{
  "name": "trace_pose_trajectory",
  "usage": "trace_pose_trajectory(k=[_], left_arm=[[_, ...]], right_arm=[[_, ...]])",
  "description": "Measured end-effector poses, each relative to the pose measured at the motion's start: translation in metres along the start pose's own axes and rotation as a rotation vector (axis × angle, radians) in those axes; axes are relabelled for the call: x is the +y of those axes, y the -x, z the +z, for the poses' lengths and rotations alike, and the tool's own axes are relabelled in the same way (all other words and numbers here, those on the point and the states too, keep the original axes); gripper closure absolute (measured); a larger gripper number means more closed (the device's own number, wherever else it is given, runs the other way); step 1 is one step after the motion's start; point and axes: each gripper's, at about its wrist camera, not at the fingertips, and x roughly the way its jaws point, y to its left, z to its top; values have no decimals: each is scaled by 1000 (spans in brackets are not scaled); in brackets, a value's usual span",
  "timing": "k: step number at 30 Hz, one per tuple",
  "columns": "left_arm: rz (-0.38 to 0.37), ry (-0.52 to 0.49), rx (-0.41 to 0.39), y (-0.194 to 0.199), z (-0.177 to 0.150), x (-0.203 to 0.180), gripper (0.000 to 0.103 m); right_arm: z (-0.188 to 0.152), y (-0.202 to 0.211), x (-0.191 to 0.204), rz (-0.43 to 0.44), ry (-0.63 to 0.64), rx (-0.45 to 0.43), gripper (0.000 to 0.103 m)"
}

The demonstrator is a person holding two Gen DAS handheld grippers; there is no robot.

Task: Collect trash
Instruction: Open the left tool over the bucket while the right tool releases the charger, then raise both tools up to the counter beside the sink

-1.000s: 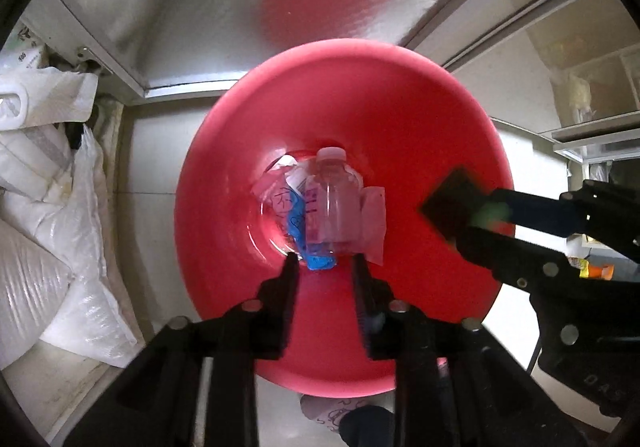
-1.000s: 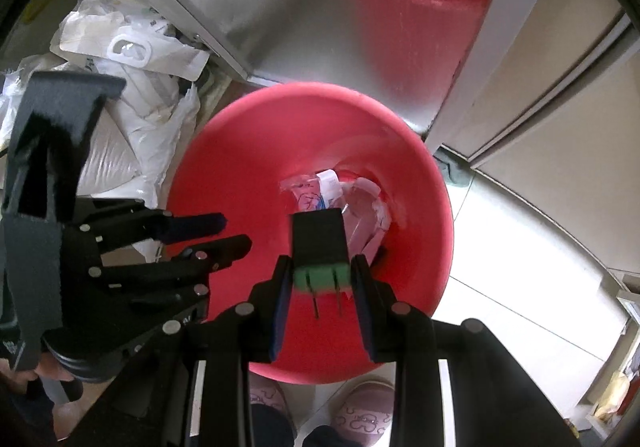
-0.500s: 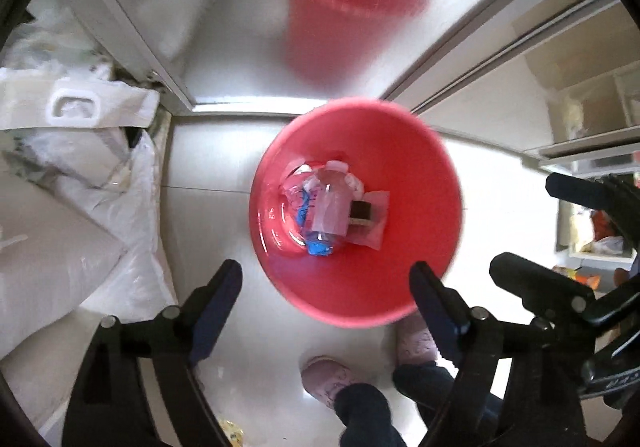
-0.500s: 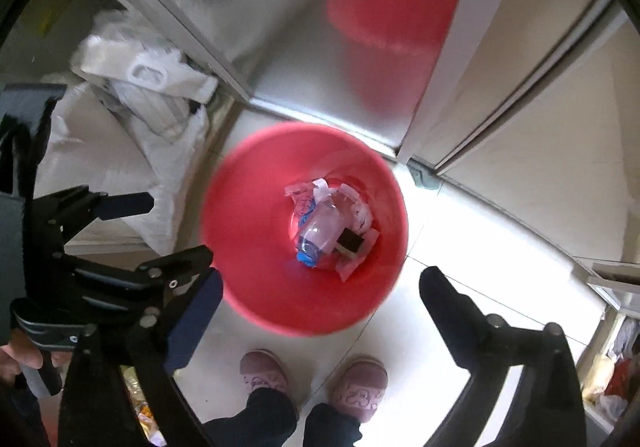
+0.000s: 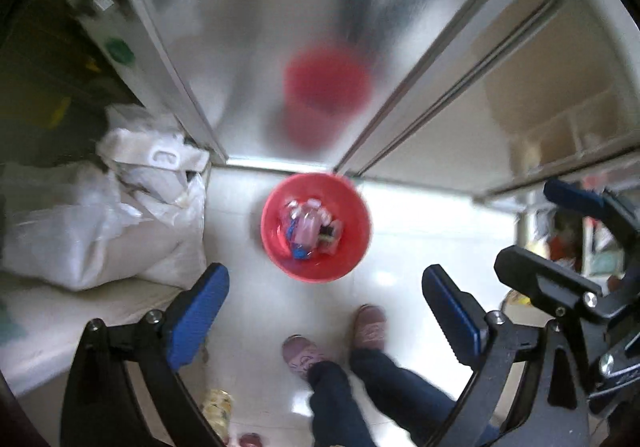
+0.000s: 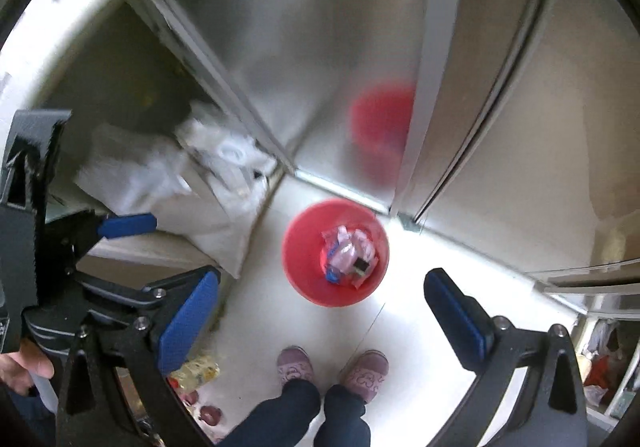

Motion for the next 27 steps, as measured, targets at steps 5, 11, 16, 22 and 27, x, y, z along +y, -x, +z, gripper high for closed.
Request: trace_pose_trajectory(k=[5, 11, 16, 22, 27], left_arm=[[20, 37, -139, 111, 14, -24, 1], [9, 73, -249, 214, 32, -48, 1], [50, 57, -346, 280, 45, -62, 1], [119, 88, -424, 331, 64, -63, 1], [114, 91, -475, 356, 86, -50, 1]], right_arm=[[24, 92, 13, 17, 36, -91, 0], [54, 183, 21, 6, 92, -201, 0], [74, 246, 27, 31, 135, -358, 0], [91, 282, 38, 31, 171, -487, 0], [114, 298, 42, -6, 220, -535, 0]])
